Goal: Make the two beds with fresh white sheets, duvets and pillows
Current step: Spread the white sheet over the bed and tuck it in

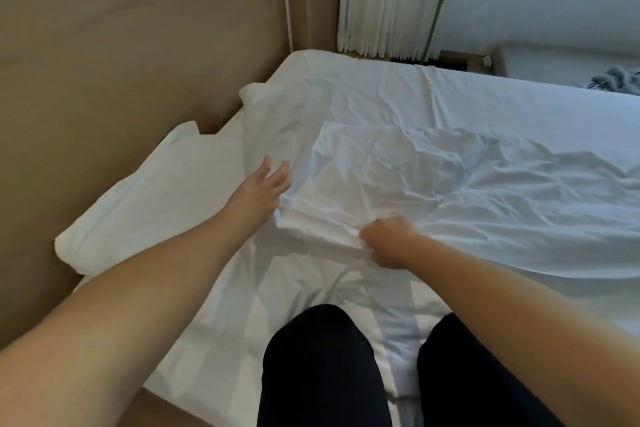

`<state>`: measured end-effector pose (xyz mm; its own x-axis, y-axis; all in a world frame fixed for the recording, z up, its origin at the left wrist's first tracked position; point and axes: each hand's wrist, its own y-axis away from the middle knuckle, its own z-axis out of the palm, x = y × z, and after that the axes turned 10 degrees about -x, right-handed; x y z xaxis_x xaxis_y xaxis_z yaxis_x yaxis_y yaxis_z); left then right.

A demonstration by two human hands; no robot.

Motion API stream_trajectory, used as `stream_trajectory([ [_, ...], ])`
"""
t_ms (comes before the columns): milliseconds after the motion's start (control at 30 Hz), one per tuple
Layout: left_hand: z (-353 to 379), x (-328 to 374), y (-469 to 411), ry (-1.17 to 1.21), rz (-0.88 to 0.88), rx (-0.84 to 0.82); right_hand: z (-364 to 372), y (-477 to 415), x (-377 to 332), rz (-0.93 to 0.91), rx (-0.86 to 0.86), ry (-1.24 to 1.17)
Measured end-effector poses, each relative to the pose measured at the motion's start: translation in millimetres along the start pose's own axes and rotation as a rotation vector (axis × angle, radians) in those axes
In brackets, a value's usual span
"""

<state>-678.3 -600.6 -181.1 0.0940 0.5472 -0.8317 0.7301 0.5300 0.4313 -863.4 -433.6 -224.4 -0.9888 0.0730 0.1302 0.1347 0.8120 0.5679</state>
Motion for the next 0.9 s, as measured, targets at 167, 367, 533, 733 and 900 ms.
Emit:
stream_trajectory([
  [167, 16, -67, 23, -0.094, -0.007, 0.118, -54, 28, 25, -0.057, 0.089, -0.335],
  [367, 18, -113, 70, 0.034, -0.086, -0.065, -132, 60, 21, -0.189, 0.238, -0.557],
  [533, 28, -29, 97, 0.339, 0.067, -0.347, -62, 37, -30, -0.276, -0.011, -0.46],
  [733, 40, 24, 74, 0.762, -0.067, -0.348, 6, 15, -43, -0.146, -0.035, -0.328],
  [900, 60, 42, 70, 0.888, -0.17, -0.209, 13, 15, -45, -0.084, 0.025, -0.108],
])
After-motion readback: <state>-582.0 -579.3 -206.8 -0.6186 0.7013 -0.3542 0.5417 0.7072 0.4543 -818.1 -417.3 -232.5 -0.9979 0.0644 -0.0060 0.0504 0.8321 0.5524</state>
